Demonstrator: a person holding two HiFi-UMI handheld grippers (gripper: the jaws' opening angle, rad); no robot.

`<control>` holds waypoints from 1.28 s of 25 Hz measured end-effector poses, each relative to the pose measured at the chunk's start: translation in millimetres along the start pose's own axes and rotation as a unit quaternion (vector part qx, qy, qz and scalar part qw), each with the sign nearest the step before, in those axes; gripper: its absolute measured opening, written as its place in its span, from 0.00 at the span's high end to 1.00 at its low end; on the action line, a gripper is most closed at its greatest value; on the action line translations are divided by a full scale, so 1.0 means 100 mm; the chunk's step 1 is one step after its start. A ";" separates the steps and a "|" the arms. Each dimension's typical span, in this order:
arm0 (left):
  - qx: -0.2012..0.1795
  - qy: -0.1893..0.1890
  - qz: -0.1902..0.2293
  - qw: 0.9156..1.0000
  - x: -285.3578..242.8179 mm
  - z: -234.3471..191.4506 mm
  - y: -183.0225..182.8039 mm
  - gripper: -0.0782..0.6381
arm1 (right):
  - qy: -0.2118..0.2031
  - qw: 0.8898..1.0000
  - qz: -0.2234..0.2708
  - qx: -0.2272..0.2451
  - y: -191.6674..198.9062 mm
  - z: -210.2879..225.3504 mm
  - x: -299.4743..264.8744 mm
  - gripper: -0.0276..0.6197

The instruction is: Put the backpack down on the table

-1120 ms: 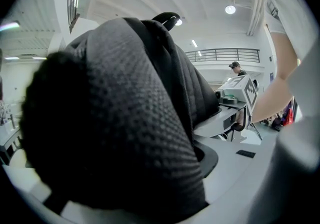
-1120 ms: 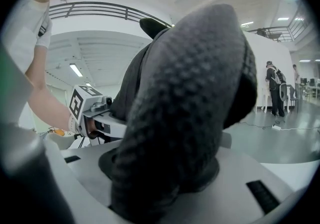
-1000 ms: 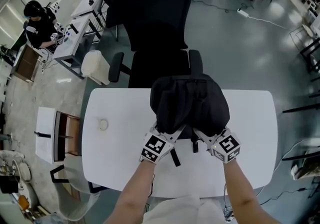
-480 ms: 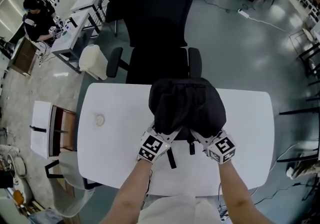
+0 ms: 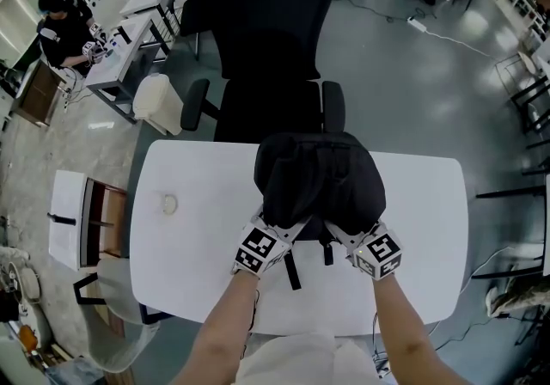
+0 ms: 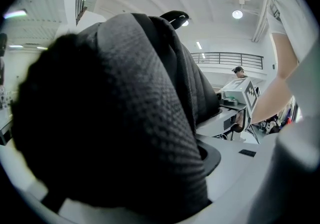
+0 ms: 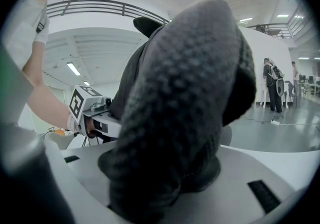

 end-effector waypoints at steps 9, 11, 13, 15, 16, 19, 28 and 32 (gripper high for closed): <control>0.008 0.003 -0.002 1.000 -0.02 -0.02 -0.02 0.57 | 0.007 1.000 -0.002 0.000 -0.01 0.02 0.01 0.59; 0.008 0.000 -0.002 1.000 -0.01 -0.03 -0.02 0.55 | 0.009 1.000 -0.003 0.000 -0.01 0.02 0.02 0.59; 0.009 -0.004 -0.002 1.000 -0.01 -0.04 -0.02 0.53 | 0.011 1.000 -0.003 -0.001 -0.01 0.02 0.01 0.58; 0.013 -0.006 -0.001 1.000 -0.01 -0.04 -0.02 0.51 | 0.012 1.000 -0.003 -0.004 0.00 0.02 0.01 0.57; 0.015 -0.007 -0.001 1.000 0.00 -0.05 -0.02 0.50 | 0.012 1.000 -0.002 -0.005 0.00 0.02 0.01 0.57; 0.014 -0.013 -0.001 1.000 0.02 -0.06 -0.03 0.48 | 0.016 1.000 -0.001 -0.008 -0.02 0.03 0.03 0.54; 0.011 -0.055 0.003 0.998 0.18 -0.08 -0.04 0.46 | 0.040 0.999 0.002 -0.011 -0.01 0.01 0.17 0.51; 0.013 -0.068 0.003 0.998 0.28 -0.11 -0.05 0.44 | 0.051 0.999 0.006 -0.016 -0.01 -0.01 0.25 0.50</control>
Point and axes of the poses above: the fingertips, and each gripper's own axes: x backward along the fingers, z to its right, y out of its underside, the point moved 7 cm from there along x, backward along the fingers, and after that the axes turned 11 degrees about -y, right-handed, at the moved point
